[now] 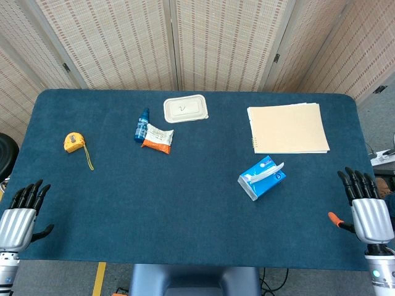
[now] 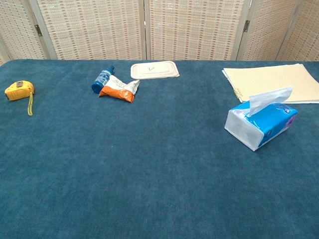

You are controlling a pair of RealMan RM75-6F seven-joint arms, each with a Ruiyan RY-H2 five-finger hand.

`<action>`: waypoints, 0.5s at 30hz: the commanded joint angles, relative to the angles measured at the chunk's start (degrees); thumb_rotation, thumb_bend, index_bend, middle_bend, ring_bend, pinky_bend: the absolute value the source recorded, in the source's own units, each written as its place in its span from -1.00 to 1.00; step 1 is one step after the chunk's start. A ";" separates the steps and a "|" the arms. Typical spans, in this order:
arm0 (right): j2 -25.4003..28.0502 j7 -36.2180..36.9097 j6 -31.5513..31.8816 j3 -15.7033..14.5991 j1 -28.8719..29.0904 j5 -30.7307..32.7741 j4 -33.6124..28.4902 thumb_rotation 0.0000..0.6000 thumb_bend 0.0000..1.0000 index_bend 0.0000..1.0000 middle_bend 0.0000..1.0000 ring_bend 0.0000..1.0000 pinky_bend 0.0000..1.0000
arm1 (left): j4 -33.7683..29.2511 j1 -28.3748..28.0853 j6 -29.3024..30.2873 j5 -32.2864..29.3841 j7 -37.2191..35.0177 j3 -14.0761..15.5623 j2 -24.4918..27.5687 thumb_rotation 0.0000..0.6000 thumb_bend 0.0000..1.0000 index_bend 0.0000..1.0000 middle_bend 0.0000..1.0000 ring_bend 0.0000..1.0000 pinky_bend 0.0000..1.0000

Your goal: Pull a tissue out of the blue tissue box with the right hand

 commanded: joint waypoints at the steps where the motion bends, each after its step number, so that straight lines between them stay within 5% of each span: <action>1: 0.41 0.07 -0.03 0.01 -0.19 0.24 -0.33 1.00 -0.93 -1.00 -1.00 -1.00 -1.00 | -0.18 -0.27 -0.55 -0.12 0.45 0.17 -0.04 1.00 -0.51 -1.00 -1.00 -1.00 -0.75; 15: 1.17 0.82 -1.24 -0.36 0.23 -0.40 -1.03 1.00 -0.93 -1.00 -0.98 -1.00 -1.00 | -1.57 0.12 0.11 0.26 0.75 0.60 1.05 1.00 -0.52 -1.00 -1.00 -1.00 -0.75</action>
